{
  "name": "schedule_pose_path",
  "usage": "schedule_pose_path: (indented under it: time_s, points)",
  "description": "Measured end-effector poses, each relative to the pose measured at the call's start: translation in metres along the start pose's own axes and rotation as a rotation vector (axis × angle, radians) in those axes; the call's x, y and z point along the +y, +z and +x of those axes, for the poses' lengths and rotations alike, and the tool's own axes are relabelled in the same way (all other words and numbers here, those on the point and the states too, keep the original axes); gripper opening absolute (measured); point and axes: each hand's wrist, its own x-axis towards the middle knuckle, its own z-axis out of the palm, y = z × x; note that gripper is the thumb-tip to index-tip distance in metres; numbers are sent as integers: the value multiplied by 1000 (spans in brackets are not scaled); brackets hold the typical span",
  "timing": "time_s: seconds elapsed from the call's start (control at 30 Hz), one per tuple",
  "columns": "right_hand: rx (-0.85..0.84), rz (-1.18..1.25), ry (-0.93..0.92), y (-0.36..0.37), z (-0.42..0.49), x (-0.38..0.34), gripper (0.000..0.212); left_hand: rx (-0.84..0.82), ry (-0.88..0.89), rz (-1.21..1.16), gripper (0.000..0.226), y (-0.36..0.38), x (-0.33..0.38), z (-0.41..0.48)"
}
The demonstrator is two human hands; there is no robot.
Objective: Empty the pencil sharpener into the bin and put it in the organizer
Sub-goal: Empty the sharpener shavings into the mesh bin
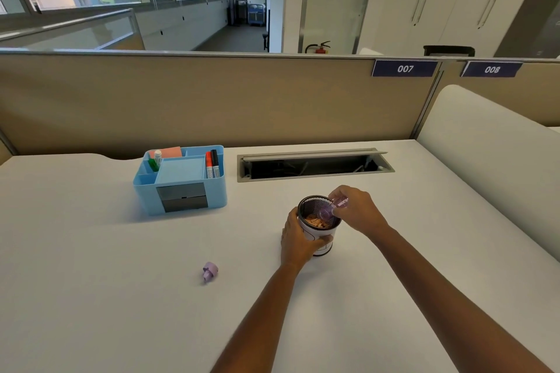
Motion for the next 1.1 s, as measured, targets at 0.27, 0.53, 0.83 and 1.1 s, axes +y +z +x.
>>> schedule_pose_path:
  time_s: [0.27,0.53,0.83,1.1]
  points:
    - [69,61,-5,-4,-4,-4,26,4,6,44,87,-2,0,0]
    - [107,58,4,-2,-8,0,29,26,-2,123,86,-1,2,0]
    - [84,623,210,3,-20,3,26,-16,-35,152,86,-4,4,-5]
    - [-108,1219,245,18,-43,-8,15,10,-18,-10,78,-20,8,-25]
